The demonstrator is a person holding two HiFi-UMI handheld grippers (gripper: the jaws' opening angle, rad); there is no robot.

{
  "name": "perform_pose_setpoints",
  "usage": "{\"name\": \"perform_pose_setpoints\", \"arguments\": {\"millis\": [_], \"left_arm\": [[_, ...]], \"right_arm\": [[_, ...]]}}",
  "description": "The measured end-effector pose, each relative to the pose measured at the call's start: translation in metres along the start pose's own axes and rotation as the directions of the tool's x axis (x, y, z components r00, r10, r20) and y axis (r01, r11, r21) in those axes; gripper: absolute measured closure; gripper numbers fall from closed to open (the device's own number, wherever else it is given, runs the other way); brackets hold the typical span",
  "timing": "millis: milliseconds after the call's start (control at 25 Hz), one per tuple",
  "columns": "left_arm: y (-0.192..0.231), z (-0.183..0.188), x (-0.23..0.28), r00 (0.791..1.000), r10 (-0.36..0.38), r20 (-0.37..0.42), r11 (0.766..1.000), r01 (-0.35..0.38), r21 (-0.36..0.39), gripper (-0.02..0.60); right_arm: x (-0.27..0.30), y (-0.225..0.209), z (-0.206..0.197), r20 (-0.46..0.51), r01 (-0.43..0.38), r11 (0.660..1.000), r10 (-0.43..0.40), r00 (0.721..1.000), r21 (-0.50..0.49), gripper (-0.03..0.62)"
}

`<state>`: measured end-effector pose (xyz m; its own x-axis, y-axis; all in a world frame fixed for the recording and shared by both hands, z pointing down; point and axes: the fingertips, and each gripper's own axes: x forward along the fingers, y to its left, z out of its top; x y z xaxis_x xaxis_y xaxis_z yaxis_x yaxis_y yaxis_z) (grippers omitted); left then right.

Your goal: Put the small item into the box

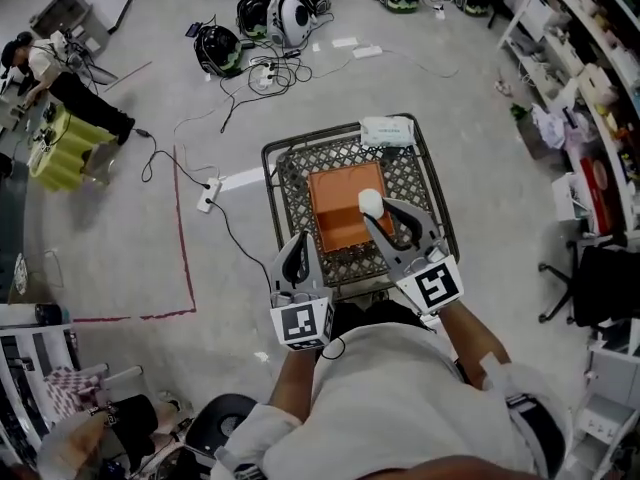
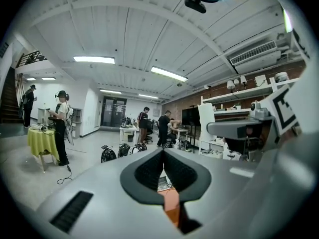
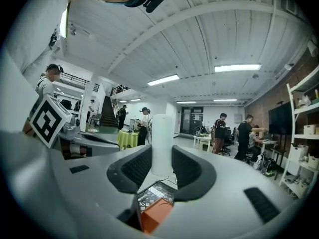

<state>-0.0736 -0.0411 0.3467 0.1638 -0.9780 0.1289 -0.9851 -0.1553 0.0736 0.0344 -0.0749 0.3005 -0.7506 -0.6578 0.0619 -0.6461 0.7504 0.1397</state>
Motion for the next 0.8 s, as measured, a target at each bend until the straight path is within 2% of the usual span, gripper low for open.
{"name": "perform_pose_setpoints", "arguments": {"millis": [240,480,600,800], "left_arm": [[0.027,-0.012,0.013,0.999,-0.048,-0.021,0.999,0.048,-0.01,0.572],[0.032,-0.04,0.024,0.996,-0.048,-0.075,0.998,0.046,-0.035,0.572],[0.026,-0.053,0.031,0.994,-0.03,-0.101,0.999,0.026,-0.034,0.572],[0.019,-0.066,0.041,0.989,0.047,-0.142,0.998,-0.051,-0.025,0.572]], "right_arm": [[0.02,0.008,-0.011,-0.059,0.017,1.0,-0.018,0.998,-0.014,0.474],[0.02,0.001,-0.046,-0.141,0.001,1.0,-0.002,0.99,-0.005,0.474],[0.018,-0.011,-0.068,-0.177,-0.023,1.0,0.023,0.984,0.003,0.474],[0.021,-0.022,-0.092,-0.193,-0.12,0.993,0.119,0.974,0.009,0.474]]}}
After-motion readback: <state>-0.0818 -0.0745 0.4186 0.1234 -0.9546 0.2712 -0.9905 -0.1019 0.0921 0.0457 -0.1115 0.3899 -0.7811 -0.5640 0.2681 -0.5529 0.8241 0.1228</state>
